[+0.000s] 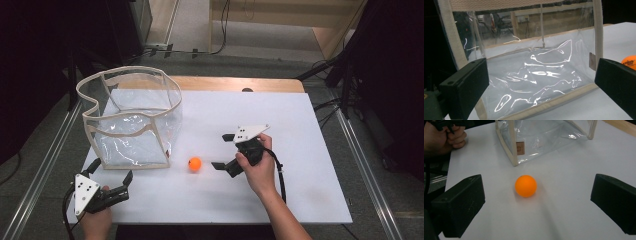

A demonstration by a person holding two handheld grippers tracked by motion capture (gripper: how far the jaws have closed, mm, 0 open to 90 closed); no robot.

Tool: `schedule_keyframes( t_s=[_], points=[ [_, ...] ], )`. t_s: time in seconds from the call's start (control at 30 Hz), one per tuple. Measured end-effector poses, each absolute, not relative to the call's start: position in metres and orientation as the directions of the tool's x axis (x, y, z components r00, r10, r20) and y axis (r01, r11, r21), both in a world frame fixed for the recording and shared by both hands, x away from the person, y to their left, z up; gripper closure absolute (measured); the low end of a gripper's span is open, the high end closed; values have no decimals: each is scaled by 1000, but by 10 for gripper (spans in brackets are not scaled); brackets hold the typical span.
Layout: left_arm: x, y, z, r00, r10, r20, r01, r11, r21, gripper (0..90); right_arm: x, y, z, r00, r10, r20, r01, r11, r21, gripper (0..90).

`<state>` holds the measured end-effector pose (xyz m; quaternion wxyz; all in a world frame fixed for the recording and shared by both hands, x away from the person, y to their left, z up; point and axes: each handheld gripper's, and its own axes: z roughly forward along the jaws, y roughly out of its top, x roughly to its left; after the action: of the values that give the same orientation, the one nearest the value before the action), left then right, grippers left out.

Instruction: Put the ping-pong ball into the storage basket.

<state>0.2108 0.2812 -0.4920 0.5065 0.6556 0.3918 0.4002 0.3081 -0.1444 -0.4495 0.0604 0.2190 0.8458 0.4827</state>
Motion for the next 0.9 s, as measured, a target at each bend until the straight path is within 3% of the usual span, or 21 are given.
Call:
schedule_keyframes(
  t_s=[0.9],
  points=[
    [211,281,-492,373,919,129,109,-181,977,0,315,-122,-458,-907,402,130,334,495,802,0]
  ],
)
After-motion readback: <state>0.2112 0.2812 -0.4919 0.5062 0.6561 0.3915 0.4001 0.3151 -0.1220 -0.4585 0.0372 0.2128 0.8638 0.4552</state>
